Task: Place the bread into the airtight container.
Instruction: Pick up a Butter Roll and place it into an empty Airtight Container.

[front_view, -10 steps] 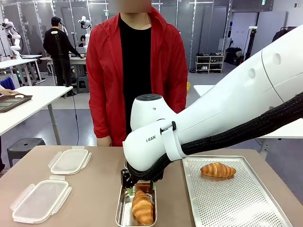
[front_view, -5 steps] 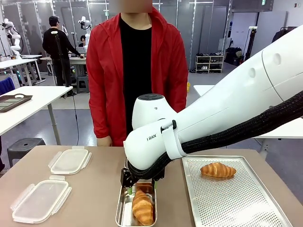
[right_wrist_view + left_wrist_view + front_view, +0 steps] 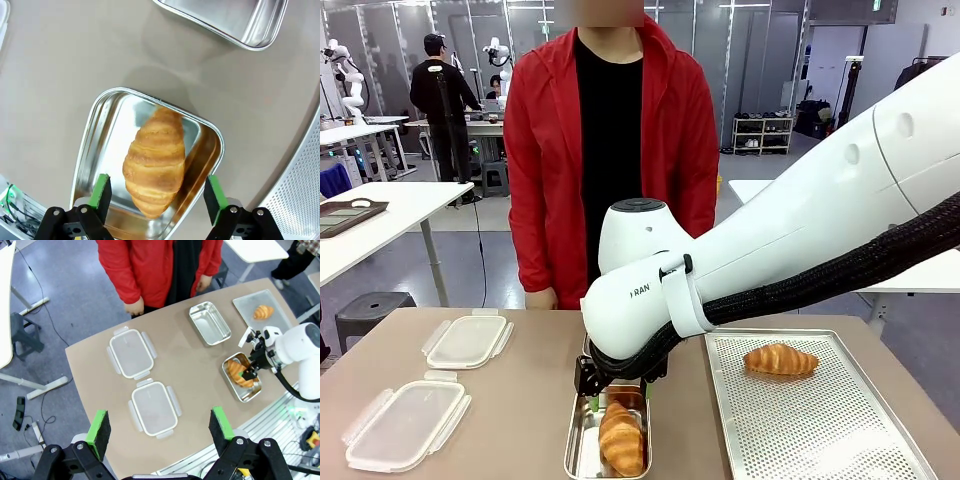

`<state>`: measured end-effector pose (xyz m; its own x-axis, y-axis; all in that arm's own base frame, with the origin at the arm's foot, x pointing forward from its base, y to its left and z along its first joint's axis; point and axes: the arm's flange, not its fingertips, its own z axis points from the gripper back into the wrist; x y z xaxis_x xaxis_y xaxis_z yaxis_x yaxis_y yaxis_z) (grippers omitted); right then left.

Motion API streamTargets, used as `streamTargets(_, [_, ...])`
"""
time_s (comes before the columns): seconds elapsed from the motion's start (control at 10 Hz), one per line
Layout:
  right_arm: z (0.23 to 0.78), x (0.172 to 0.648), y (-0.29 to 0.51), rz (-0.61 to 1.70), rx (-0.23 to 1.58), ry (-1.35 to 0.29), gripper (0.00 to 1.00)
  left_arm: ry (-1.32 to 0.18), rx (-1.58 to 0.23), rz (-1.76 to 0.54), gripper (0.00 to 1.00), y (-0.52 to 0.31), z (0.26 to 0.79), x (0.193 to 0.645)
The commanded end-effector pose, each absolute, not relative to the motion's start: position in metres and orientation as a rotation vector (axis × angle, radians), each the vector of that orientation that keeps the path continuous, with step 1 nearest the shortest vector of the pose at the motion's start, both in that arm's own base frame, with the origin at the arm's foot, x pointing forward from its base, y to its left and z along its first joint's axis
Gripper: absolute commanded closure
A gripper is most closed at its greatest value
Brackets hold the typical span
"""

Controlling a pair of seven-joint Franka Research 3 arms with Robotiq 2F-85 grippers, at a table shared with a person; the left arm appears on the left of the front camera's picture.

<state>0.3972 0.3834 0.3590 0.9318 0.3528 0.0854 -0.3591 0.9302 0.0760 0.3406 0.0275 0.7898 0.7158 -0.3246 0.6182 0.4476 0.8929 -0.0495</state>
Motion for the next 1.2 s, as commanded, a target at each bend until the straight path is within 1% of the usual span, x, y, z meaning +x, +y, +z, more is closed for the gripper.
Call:
streamTargets(0.0, [0.359, 0.396, 0.385, 0.359, 0.084, -0.076, 0.07, -0.645, -0.206, -0.434, 0.0, 0.027, 0.79, 0.339])
streamTargets(0.5, [0.359, 0.397, 0.383, 0.365, 0.091, -0.071, 0.07, -0.645, -0.206, -0.434, 0.0, 0.027, 0.79, 0.339])
streamTargets(0.7, [0.422, 0.387, 0.364, 0.488, 0.125, -0.144, 0.07, -0.645, -0.206, -0.434, 0.0, 0.027, 0.79, 0.339])
streamTargets(0.9, [0.478, 0.366, 0.334, 0.492, 0.15, -0.185, 0.07, -0.645, -0.206, -0.434, 0.0, 0.027, 0.79, 0.339])
streamTargets(1.0, [0.502, 0.359, 0.309, 0.551, 0.203, -0.183, 0.07, -0.645, -0.206, -0.434, 0.0, 0.027, 0.79, 0.339])
streamTargets(1.1, [0.512, 0.362, 0.285, 0.61, 0.201, -0.197, 0.07, -0.645, -0.206, -0.434, 0.0, 0.027, 0.79, 0.339])
